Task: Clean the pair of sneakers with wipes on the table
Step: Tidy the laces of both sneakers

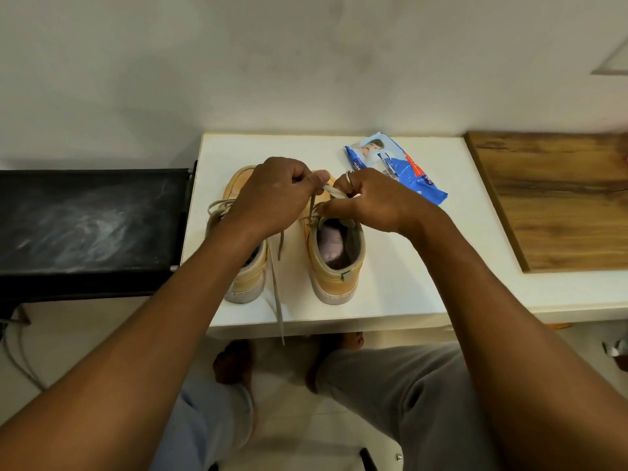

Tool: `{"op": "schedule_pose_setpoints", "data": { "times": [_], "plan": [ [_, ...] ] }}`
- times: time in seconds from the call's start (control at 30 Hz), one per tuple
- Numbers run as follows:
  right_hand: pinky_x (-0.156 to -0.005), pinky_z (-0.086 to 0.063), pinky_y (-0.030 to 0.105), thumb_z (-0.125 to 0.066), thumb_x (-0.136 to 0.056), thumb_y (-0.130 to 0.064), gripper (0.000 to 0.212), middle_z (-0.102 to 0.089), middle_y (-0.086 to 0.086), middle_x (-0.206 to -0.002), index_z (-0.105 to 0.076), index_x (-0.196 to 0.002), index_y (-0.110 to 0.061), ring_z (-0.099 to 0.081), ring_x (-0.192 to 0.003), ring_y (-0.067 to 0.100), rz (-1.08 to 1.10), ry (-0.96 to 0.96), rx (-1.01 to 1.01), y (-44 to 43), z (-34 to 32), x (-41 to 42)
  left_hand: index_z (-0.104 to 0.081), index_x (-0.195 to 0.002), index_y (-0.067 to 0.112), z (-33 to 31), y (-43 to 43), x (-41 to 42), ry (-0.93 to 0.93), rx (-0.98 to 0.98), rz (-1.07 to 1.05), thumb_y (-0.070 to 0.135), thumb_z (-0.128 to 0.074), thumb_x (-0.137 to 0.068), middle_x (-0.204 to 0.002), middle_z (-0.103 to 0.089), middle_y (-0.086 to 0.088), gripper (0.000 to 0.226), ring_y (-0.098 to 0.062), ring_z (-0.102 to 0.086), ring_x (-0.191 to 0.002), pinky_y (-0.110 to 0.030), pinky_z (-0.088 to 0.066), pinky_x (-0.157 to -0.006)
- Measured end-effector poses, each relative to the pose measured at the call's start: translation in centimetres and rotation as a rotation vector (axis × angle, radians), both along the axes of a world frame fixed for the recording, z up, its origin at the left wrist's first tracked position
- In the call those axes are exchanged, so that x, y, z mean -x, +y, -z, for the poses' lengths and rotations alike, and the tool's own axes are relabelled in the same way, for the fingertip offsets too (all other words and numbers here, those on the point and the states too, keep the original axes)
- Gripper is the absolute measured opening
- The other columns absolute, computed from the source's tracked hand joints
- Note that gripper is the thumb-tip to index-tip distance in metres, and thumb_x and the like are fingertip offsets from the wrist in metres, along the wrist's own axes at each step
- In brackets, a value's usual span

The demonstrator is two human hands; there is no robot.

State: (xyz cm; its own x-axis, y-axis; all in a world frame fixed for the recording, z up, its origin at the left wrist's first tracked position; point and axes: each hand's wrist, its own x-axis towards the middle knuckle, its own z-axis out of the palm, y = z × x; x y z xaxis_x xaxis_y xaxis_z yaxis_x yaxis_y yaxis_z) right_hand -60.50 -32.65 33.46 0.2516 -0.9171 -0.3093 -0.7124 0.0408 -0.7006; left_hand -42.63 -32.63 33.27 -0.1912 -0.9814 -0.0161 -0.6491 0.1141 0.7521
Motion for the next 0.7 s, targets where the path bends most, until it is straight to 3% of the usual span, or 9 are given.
{"op": "schedule_pose_setpoints", "data": {
  "times": [0.17, 0.4, 0.47, 0.6, 0.7],
  "plan": [
    [-0.059, -0.043, 0.028, -0.068, -0.086, -0.049, 0.039, -0.059, 0.002, -0.065, -0.067, -0.080, -0.010, -0.055, -0.065, 0.015, 0.031, 0.055, 0.164, -0.3, 0.4, 0.3, -0.076, -0.093, 0.011, 0.3, 0.0, 0.6, -0.030, 0.044, -0.032, 0.046, -0.054, -0.101, -0.064, -0.056, 0.011, 0.042, -0.007, -0.052, -0.060, -0.017, -0.034, -0.055],
    [-0.078, -0.056, 0.032, -0.059, -0.090, -0.048, 0.042, -0.074, 0.003, -0.083, -0.075, -0.094, -0.011, -0.068, -0.078, 0.015, 0.050, 0.066, 0.243, -0.5, 0.4, 1.1, -0.068, -0.078, 0.014, 0.4, 0.2, 0.8, -0.035, 0.028, -0.061, 0.045, -0.052, -0.102, -0.060, -0.053, 0.003, 0.043, -0.010, -0.048, -0.056, -0.022, -0.034, -0.054],
    [-0.074, -0.055, 0.029, -0.060, -0.090, -0.047, 0.039, -0.074, 0.003, -0.083, -0.075, -0.092, -0.011, -0.069, -0.077, 0.014, 0.089, 0.051, 0.237, -0.4, 0.2, 1.4, -0.063, -0.073, 0.014, 0.4, 0.2, 0.8, -0.053, 0.021, -0.073, 0.044, -0.051, -0.103, -0.060, -0.052, 0.003, 0.044, -0.010, -0.047, -0.056, -0.022, -0.033, -0.054],
    [-0.060, -0.048, 0.014, -0.063, -0.090, -0.044, 0.034, -0.072, 0.001, -0.080, -0.075, -0.094, -0.013, -0.066, -0.069, 0.009, 0.175, 0.019, 0.157, -0.3, -0.4, 2.8, -0.073, -0.085, 0.015, 0.6, 0.0, -0.1, -0.182, -0.013, -0.076, 0.045, -0.052, -0.102, -0.073, -0.064, 0.004, 0.040, -0.009, -0.056, -0.067, -0.025, -0.039, -0.065],
    [-0.052, -0.040, 0.011, -0.063, -0.092, -0.040, 0.028, -0.067, -0.002, -0.075, -0.076, -0.097, -0.015, -0.058, -0.064, 0.006, 0.180, 0.084, 0.051, -0.3, -0.2, 4.0, -0.073, -0.084, 0.010, 1.1, -0.3, -1.2, -0.379, -0.077, -0.087, 0.050, -0.054, -0.099, -0.079, -0.069, -0.006, 0.047, -0.022, -0.063, -0.075, -0.033, -0.045, -0.069]
  ]
}}
